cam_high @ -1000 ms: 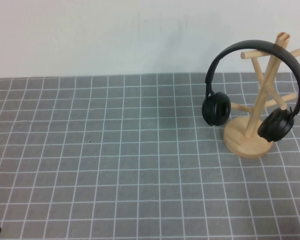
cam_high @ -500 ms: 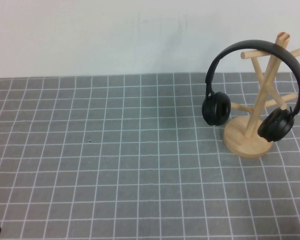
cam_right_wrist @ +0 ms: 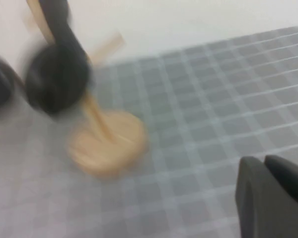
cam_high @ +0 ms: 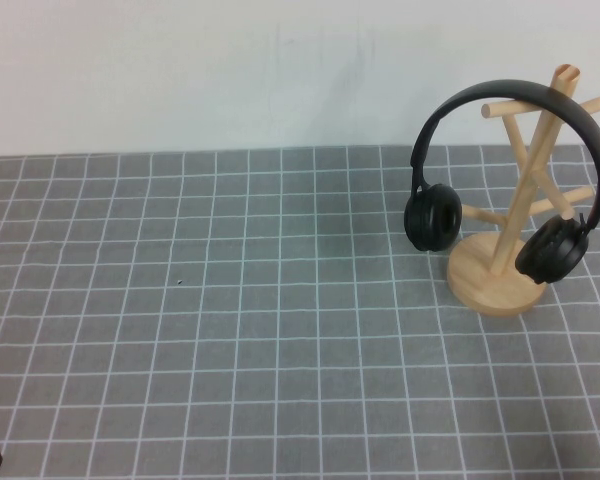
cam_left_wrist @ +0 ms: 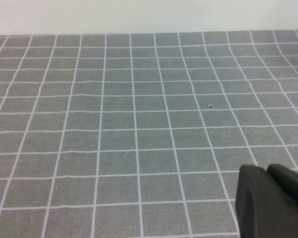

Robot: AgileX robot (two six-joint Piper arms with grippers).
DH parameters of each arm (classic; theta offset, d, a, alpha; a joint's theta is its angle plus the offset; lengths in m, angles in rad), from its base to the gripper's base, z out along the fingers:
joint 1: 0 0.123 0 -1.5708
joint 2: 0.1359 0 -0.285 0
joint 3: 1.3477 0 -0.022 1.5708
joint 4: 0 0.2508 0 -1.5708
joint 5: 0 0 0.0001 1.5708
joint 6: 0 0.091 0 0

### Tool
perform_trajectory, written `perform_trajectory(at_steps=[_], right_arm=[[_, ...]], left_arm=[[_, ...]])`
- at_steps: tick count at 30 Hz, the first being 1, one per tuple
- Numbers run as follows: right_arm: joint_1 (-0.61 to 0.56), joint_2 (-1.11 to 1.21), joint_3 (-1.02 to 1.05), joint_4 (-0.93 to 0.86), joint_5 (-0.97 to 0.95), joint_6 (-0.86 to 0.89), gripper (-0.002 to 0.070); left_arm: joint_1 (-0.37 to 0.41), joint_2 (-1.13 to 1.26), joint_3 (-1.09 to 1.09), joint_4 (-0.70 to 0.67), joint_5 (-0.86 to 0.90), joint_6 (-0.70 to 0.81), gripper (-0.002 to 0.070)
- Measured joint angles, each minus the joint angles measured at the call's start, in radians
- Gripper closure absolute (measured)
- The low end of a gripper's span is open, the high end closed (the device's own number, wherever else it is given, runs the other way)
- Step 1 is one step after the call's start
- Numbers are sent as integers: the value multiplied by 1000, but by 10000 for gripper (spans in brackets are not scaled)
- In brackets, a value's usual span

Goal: Take out the headphones from the headphone stand

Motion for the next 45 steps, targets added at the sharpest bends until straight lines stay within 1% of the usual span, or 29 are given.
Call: perform_trajectory(at_steps=[4, 7, 18, 22, 24, 27, 32, 36, 40, 43, 45], right_arm=[[0, 0, 0, 223, -82, 36, 685], [0, 0, 0, 319, -138, 41, 685], [0, 0, 0, 358, -186, 46, 685], [0, 0, 0, 407, -184, 46, 685], [0, 0, -17, 422, -139, 46, 684], [0, 44, -116, 411, 25, 25, 684], [0, 317, -364, 362, 317, -71, 684], [0, 544, -542, 306, 502, -165, 684], [0, 779, -700, 239, 604, -228, 684], [2, 913, -807, 216, 628, -263, 684], [24, 982, -879, 203, 635, -269, 684]], left_arm=[[0, 0, 0, 0, 0, 0, 681], [0, 0, 0, 0, 0, 0, 681], [0, 0, 0, 0, 0, 0, 681], [0, 0, 0, 0, 0, 0, 681], [0, 0, 0, 0, 0, 0, 681], [0, 0, 0, 0, 0, 0, 681], [0, 0, 0, 0, 0, 0, 681], [0, 0, 0, 0, 0, 0, 681], [0, 0, 0, 0, 0, 0, 681], [0, 0, 0, 0, 0, 0, 681], [0, 0, 0, 0, 0, 0, 681]])
